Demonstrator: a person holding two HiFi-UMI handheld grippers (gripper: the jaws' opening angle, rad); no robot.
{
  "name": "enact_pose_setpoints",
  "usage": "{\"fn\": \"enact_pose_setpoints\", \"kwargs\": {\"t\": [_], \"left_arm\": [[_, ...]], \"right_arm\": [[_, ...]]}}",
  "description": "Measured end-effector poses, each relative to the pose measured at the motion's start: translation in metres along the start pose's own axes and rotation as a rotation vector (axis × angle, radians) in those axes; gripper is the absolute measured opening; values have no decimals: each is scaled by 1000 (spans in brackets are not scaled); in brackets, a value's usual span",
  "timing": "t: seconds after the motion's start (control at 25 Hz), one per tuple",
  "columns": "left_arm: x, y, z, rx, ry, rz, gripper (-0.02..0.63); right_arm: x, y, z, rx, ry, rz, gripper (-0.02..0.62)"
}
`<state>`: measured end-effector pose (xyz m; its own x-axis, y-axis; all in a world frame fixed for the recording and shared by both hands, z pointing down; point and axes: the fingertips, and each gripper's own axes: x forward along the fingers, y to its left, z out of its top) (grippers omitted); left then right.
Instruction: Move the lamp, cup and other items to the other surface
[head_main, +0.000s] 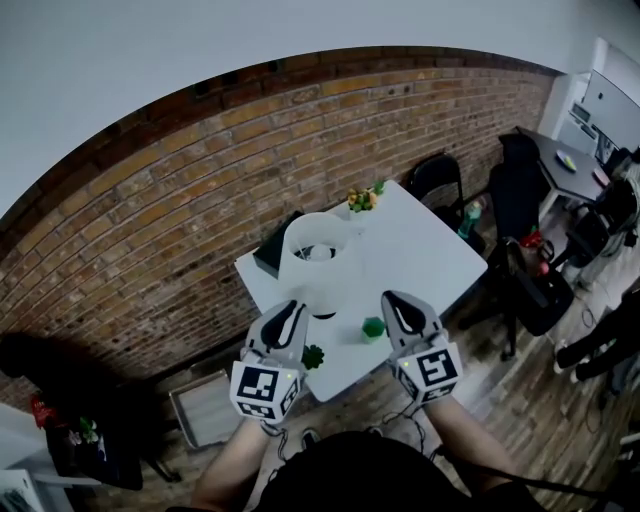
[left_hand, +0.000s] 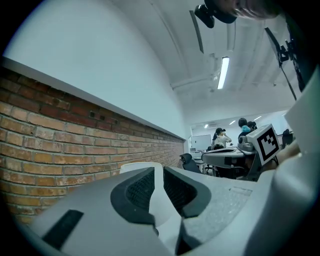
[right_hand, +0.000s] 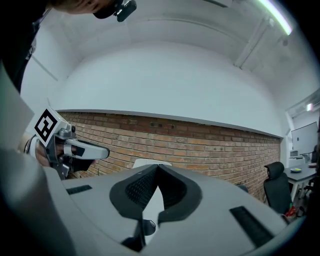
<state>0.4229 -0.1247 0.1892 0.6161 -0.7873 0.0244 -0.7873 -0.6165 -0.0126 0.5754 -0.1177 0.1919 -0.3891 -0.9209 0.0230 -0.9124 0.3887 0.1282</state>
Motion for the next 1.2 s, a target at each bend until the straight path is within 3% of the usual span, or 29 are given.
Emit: {"fn": "enact_pose_setpoints", "kwargs": {"t": [1.2], "left_arm": [[10, 10, -23, -33, 52, -1, 52]], "right_arm": [[15, -1, -14, -17, 30, 11, 3]]}}
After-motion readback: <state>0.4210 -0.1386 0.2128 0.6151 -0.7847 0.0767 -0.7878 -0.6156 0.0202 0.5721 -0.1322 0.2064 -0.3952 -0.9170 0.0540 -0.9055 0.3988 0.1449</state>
